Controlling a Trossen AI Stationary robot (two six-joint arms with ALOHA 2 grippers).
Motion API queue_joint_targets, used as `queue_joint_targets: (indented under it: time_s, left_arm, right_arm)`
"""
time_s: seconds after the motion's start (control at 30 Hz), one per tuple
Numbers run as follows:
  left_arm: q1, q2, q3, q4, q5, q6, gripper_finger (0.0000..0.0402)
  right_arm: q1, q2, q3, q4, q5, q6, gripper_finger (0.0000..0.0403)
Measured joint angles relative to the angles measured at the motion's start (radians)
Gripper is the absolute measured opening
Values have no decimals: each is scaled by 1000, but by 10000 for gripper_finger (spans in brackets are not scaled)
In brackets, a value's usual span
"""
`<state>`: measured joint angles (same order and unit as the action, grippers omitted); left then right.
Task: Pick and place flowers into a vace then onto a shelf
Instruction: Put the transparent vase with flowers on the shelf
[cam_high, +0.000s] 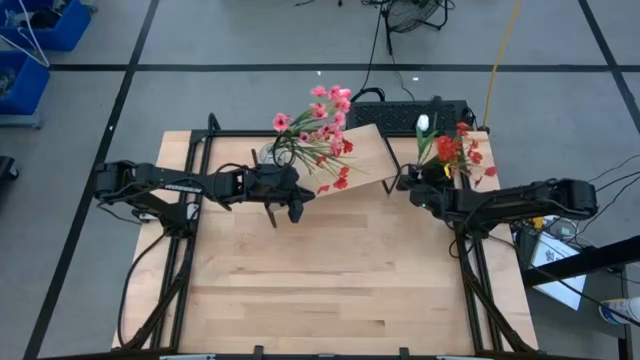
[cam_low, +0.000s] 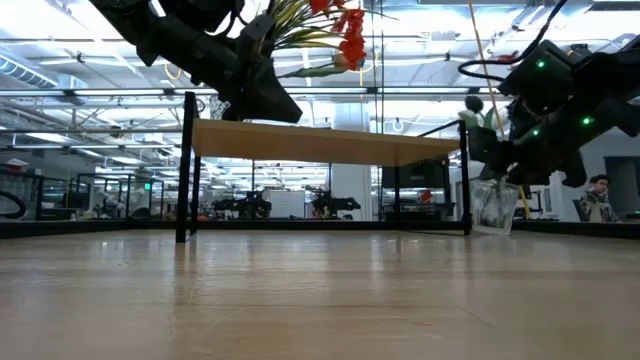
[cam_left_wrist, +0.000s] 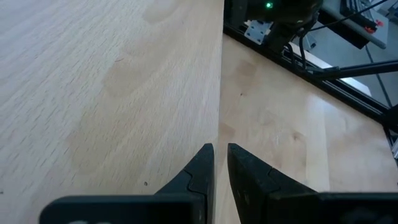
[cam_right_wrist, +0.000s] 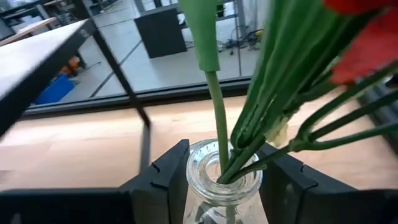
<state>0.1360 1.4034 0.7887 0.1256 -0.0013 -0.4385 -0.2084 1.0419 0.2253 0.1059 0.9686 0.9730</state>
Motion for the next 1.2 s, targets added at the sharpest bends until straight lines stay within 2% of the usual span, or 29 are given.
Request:
queue_joint_targets:
  time_s: [0.33,0.73,0.9,1.0,1.2]
  left_arm:
    - [0,0,0,-6,0,18,51]
    - [0,0,0,-23,0,43,51]
    - [0,0,0,-25,0,44,51]
    - [0,0,0,-25,0,45,51]
    - [0,0,0,-25,0,44,51]
  right_arm:
    - [14,-91,-6,-2,18,-122,142]
    - [-3,-207,-4,148,75,-365,142]
    - [-9,-243,-1,273,75,-508,142]
    - [-9,-259,43,266,76,-564,142]
    - [-9,-260,180,144,76,-647,142]
